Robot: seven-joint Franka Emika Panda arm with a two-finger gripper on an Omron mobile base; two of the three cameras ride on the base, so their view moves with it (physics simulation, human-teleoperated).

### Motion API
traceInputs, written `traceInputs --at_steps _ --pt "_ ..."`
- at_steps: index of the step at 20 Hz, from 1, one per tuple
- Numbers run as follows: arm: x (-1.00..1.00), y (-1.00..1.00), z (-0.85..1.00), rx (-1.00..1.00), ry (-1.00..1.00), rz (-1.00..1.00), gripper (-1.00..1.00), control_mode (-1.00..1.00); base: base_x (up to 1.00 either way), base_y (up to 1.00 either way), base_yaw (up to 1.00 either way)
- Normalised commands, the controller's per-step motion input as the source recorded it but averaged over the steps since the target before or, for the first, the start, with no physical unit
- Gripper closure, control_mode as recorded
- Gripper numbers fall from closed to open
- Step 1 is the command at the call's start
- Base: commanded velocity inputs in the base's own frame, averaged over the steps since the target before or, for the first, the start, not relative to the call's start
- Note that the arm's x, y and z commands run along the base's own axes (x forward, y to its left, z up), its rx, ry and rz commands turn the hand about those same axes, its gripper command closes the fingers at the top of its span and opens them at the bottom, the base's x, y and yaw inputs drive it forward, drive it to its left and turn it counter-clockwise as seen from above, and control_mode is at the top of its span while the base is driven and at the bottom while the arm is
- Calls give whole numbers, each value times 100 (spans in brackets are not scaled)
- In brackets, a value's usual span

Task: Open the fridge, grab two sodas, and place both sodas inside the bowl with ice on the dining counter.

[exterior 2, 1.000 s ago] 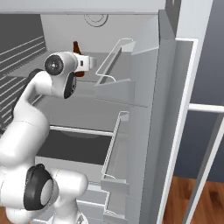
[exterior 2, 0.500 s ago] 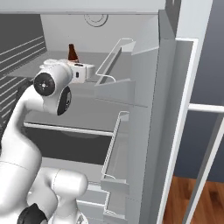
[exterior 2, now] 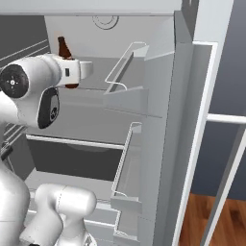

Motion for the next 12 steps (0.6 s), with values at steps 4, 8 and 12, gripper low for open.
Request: traceInputs --at_steps 4,8,12 --pt "-100 -12 0 -16 13 0 100 -100 0 0 0" --pt "-100 -11 -11 -12 9 0 100 -100 0 0 0" --pt "-100 -3 -46 -8 3 0 100 -100 0 0 0"
